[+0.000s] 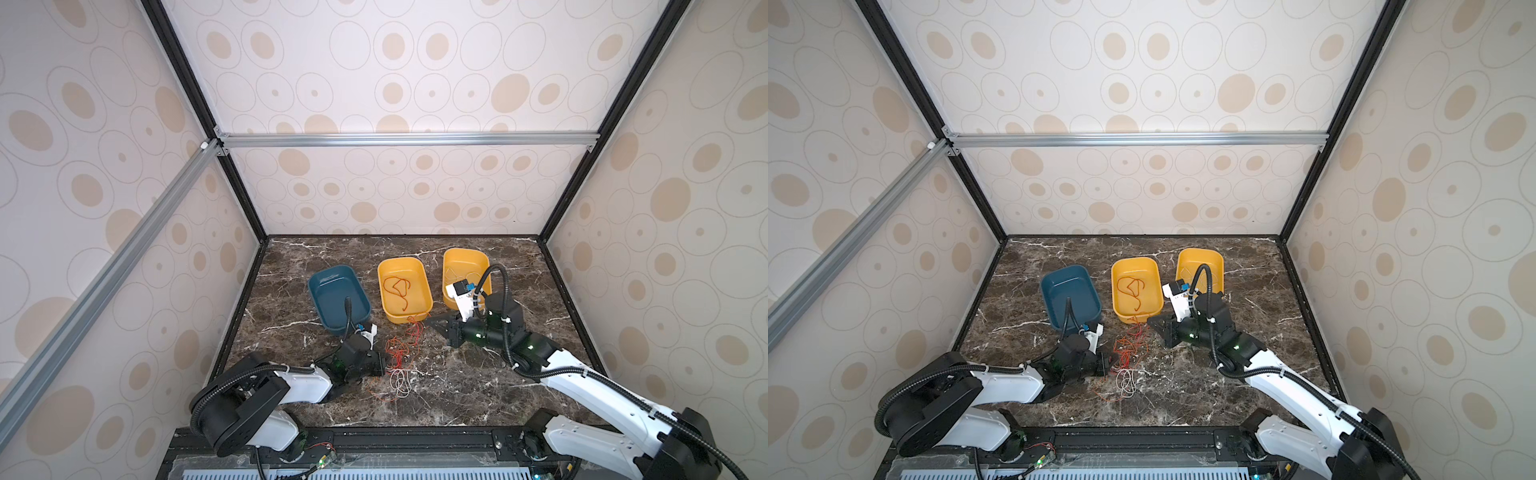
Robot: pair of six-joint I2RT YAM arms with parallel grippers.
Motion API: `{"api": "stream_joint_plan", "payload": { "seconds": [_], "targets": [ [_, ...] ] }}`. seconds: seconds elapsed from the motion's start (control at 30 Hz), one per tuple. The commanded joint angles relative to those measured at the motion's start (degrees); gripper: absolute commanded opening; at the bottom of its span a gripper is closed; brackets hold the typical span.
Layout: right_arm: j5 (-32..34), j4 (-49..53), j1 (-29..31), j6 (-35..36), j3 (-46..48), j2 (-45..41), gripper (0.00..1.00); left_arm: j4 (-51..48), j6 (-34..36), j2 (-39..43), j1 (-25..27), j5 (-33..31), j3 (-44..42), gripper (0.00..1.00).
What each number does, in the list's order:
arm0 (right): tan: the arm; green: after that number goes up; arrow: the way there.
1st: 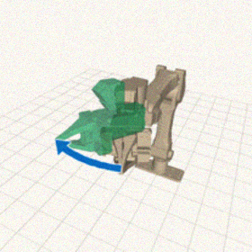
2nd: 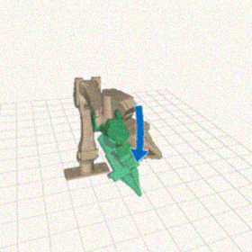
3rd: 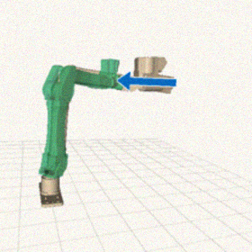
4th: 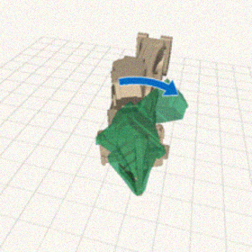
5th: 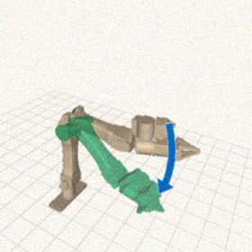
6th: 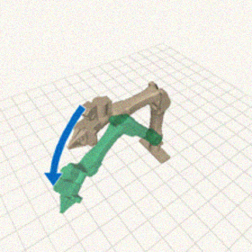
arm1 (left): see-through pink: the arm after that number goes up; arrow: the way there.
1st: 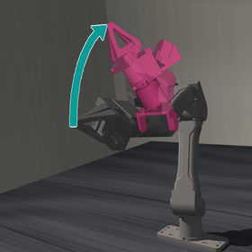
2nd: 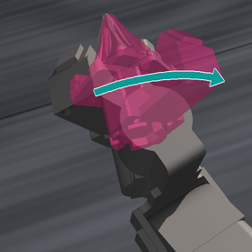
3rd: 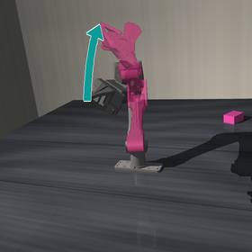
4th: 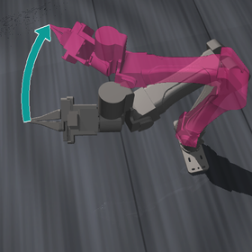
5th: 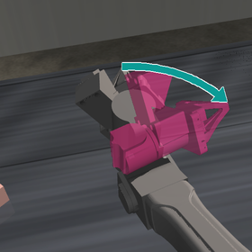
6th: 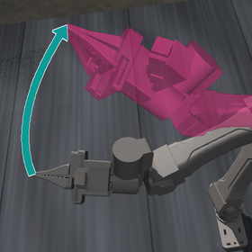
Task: Untangle the cables
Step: 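Pinch a red wire with the right gripper and pull it away from the left gripper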
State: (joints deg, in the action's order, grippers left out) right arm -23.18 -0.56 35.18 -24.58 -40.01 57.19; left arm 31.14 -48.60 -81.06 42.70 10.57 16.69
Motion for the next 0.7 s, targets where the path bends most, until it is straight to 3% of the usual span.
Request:
{"api": "stream_joint_plan", "payload": {
  "seconds": [0.0,0.27,0.4,0.57,0.67],
  "targets": [
    [2.68,4.99,-2.68,0.70,-2.43,-2.78,0.00,-1.63,0.59,1.20,0.03,-2.29,0.46,0.00],
    [1.86,10.88,-11.28,-0.76,-3.23,-5.61,0.00,-4.94,1.18,3.66,-0.13,-3.61,0.31,0.02],
    [0.75,12.68,-11.71,-0.26,-3.69,-5.09,0.00,-7.47,2.06,5.71,-0.20,-3.24,1.26,0.19],
    [-0.65,12.54,-11.67,-2.38,-3.76,-3.36,0.00,-13.29,5.11,10.33,-0.22,-3.27,4.18,0.49],
    [-2.90,10.89,-11.67,-4.50,-3.40,-2.18,0.00,-18.74,7.63,13.27,-0.16,-4.40,6.42,0.59]
  ]
}}
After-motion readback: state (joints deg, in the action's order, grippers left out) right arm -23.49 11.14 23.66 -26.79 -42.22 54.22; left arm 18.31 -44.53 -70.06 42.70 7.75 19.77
